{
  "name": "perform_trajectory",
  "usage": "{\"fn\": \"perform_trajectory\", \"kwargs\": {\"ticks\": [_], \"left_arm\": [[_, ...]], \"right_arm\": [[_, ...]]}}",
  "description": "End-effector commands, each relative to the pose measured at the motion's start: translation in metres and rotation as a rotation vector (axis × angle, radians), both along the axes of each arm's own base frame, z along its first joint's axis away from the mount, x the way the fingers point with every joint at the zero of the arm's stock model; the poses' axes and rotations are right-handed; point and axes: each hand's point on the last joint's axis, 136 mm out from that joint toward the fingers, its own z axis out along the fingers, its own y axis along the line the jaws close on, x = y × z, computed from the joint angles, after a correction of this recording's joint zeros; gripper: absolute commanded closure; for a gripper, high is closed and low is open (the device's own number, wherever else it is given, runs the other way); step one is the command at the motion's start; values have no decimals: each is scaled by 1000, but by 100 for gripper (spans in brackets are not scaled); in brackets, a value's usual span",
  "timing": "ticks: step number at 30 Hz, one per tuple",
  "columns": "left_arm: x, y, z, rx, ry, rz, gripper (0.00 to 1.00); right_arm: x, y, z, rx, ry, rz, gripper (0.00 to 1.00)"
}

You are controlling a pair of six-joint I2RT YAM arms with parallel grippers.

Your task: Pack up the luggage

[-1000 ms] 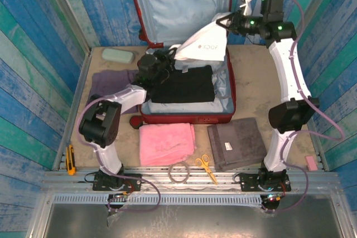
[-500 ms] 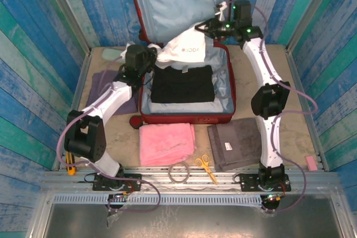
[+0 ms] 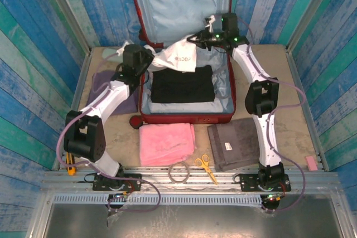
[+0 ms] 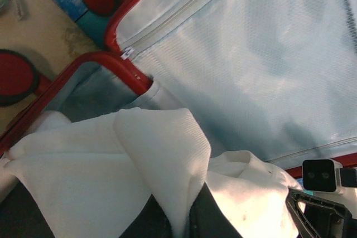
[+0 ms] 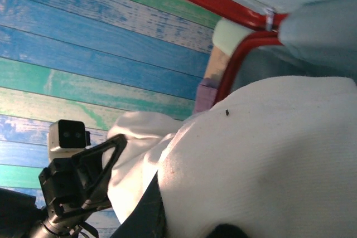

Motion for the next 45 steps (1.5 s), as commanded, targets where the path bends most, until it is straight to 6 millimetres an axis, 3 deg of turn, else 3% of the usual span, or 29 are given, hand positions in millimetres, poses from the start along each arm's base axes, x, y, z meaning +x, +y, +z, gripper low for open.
{"fn": "perform_trajectory", "kwargs": {"ticks": [1,9,16,22,24,25,29,32,38,41,45], "left_arm": [[-19,-1,11,-33,-24,-1,100],[-44,-26,-25,-57,59,-13,100],[-65,-31,-54,-63,130,10,100],[-75,-43,-74,-57,184,-21,98],[-79,-44,-81,-61,199,-30,80],[-81,-44,-84,-67,205,-33,67],[-90,-47,-91,-68,220,-54,29],[-97,-46,-91,-22,235,-67,17],[-104,-23,-79,160,229,-37,17],[-102,-7,-63,289,209,5,18],[-102,12,-28,414,131,54,20]], "right_arm": [[-15,-10,16,-15,-46,31,96],[-27,-28,-7,-73,9,27,96],[-43,-38,-19,-122,36,40,95],[-55,-49,-33,-191,54,34,86],[-58,-52,-41,-216,59,33,77],[-60,-54,-44,-234,56,31,65],[-61,-67,-42,-305,15,-11,38],[-63,-80,-36,-366,-8,-55,27],[-80,-106,-34,-522,-39,-120,25],[-95,-111,-30,-558,-77,-103,26],[-126,-106,-42,-619,-119,2,28]]}}
